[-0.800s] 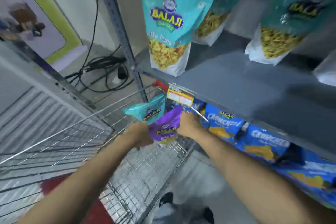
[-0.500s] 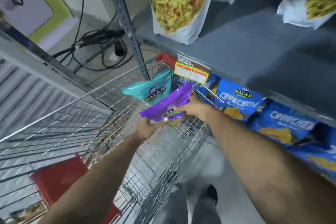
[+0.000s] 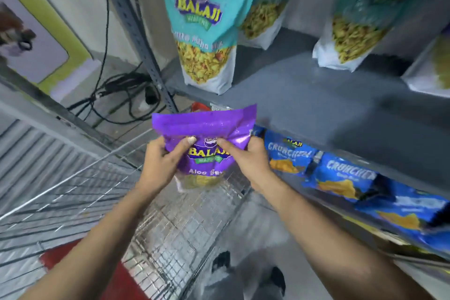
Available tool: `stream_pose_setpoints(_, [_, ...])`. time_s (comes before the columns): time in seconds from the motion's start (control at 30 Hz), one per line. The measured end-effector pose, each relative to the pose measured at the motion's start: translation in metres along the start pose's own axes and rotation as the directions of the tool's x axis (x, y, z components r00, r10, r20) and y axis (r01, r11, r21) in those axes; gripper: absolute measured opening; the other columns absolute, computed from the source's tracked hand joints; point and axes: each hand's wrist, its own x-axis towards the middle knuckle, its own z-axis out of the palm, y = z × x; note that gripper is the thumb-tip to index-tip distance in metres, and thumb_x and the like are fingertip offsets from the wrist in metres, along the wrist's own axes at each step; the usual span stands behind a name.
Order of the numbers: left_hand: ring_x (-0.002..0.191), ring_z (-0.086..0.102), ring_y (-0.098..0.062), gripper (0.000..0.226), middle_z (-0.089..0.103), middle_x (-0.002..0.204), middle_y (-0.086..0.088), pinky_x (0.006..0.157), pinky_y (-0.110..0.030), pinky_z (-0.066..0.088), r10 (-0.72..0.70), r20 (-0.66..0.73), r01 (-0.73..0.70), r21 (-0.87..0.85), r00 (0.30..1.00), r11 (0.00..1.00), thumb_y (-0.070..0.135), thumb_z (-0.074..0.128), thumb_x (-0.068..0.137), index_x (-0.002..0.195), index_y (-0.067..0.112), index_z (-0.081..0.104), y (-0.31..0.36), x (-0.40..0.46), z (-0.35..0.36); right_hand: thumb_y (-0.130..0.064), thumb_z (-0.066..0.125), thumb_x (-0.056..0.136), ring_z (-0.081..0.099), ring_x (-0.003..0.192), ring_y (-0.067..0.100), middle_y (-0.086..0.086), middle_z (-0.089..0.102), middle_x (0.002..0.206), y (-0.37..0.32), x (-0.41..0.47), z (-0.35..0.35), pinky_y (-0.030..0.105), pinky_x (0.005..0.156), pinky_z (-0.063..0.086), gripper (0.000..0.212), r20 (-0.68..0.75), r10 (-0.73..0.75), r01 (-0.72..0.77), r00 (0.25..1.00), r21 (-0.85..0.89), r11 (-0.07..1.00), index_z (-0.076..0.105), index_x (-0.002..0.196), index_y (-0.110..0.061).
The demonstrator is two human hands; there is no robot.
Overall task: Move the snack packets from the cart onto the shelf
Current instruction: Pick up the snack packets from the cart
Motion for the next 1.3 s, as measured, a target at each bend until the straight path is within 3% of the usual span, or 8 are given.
stream_pose_setpoints(0.23, [0.066, 0.055, 0.012, 0.008, 0.069, 0.067, 0.026, 0.064, -0.010, 0.049, 0.295, 0.173, -0.283, -0.091, 0.940, 0.955, 0.019, 0.066, 0.083, 0.078, 0.025, 0.069, 0.144, 0.010, 0.081, -0.012, 0.078, 0.076, 0.069, 0.079, 0.020, 0.012, 0.078, 0.090, -0.130, -0.051, -0.085, 0.039, 0.075, 0.059, 0.006, -0.221, -0.219, 0.248, 0.950, 0.116, 0.962, 0.076, 0.082, -0.013])
stream_pose_setpoints(0.5, [0.064, 0.055, 0.007, 0.008, 0.068, 0.064, 0.019, 0.063, -0.015, 0.050, 0.393, 0.306, -0.311, -0.281, 0.867, 0.908, 0.022, 0.067, 0.086, 0.083, 0.015, 0.070, 0.209, 0.029, 0.269, -0.008, 0.076, 0.078, 0.068, 0.074, 0.013, -0.007, 0.076, 0.076, -0.201, -0.070, -0.258, 0.029, 0.071, 0.059, 0.013, -0.468, -0.436, 0.445, 0.769, -0.098, 0.890, 0.073, 0.091, -0.009])
stream_pose_setpoints(0.67, [0.066, 0.054, -0.010, 0.027, 0.067, 0.073, -0.008, 0.064, -0.030, 0.051, 0.347, 0.333, -0.246, -0.310, 0.877, 0.918, 0.025, 0.069, 0.084, 0.079, -0.002, 0.068, 0.218, 0.038, 0.382, -0.012, 0.075, 0.081, 0.065, 0.063, 0.002, -0.016, 0.074, 0.064, -0.216, -0.073, -0.353, 0.023, 0.064, 0.055, 0.005, -0.565, -0.460, 0.391, 0.685, -0.247, 0.887, 0.072, 0.081, -0.016])
stream_pose_setpoints(0.93, [0.072, 0.063, -0.014, 0.038, 0.073, 0.082, -0.009, 0.080, -0.043, 0.057, 0.199, 0.504, -0.075, -0.255, 0.840, 0.964, 0.049, 0.072, 0.068, 0.079, 0.012, 0.071, 0.187, 0.050, 0.457, -0.018, 0.074, 0.083, 0.071, 0.077, 0.004, -0.014, 0.076, 0.081, -0.179, -0.055, -0.412, 0.026, 0.074, 0.056, 0.017, -0.683, -0.392, 0.328, 0.616, -0.231, 0.916, 0.071, 0.099, -0.013])
stream_pose_setpoints(1.07, [0.109, 0.061, -0.009, 0.049, 0.065, 0.123, -0.001, 0.101, -0.024, 0.047, 0.271, 0.395, -0.173, -0.266, 0.878, 0.948, 0.034, 0.077, 0.075, 0.117, 0.018, 0.058, 0.188, 0.051, 0.430, -0.039, 0.079, 0.075, 0.054, 0.121, 0.011, 0.009, 0.057, 0.134, -0.161, -0.058, -0.379, 0.020, 0.108, 0.038, 0.076, -0.806, -0.499, 0.266, 0.317, -0.430, 0.863, 0.046, 0.133, -0.004])
stream_pose_setpoints(1.13, [0.105, 0.059, -0.006, 0.040, 0.063, 0.113, 0.006, 0.094, -0.015, 0.045, 0.303, 0.257, -0.257, -0.198, 0.918, 0.946, 0.027, 0.076, 0.080, 0.115, 0.018, 0.060, 0.168, 0.042, 0.388, -0.034, 0.076, 0.080, 0.042, 0.131, 0.017, 0.018, 0.043, 0.141, -0.136, -0.066, -0.337, 0.028, 0.116, 0.029, 0.080, -0.733, -0.654, 0.240, 0.185, -0.612, 0.754, 0.036, 0.139, 0.002])
stream_pose_setpoints(1.2, [0.093, 0.064, -0.009, 0.018, 0.069, 0.099, 0.005, 0.084, -0.025, 0.050, 0.281, 0.161, -0.261, -0.132, 0.946, 0.956, 0.023, 0.071, 0.084, 0.101, 0.016, 0.069, 0.132, 0.034, 0.330, -0.023, 0.071, 0.086, 0.044, 0.131, 0.033, 0.021, 0.044, 0.137, -0.102, -0.067, -0.276, 0.050, 0.114, 0.033, 0.065, -0.620, -0.733, 0.334, 0.279, -0.653, 0.680, 0.038, 0.137, -0.001])
stream_pose_setpoints(1.3, [0.078, 0.066, -0.011, 0.013, 0.074, 0.087, -0.004, 0.077, -0.032, 0.053, 0.156, 0.068, -0.155, -0.009, 0.985, 0.988, 0.024, 0.066, 0.087, 0.089, 0.013, 0.073, 0.070, 0.024, 0.222, -0.012, 0.068, 0.087, 0.053, 0.116, 0.032, 0.014, 0.055, 0.121, -0.056, -0.056, -0.175, 0.048, 0.103, 0.043, 0.035, -0.378, -0.738, 0.405, 0.558, -0.652, 0.641, 0.055, 0.119, -0.006])
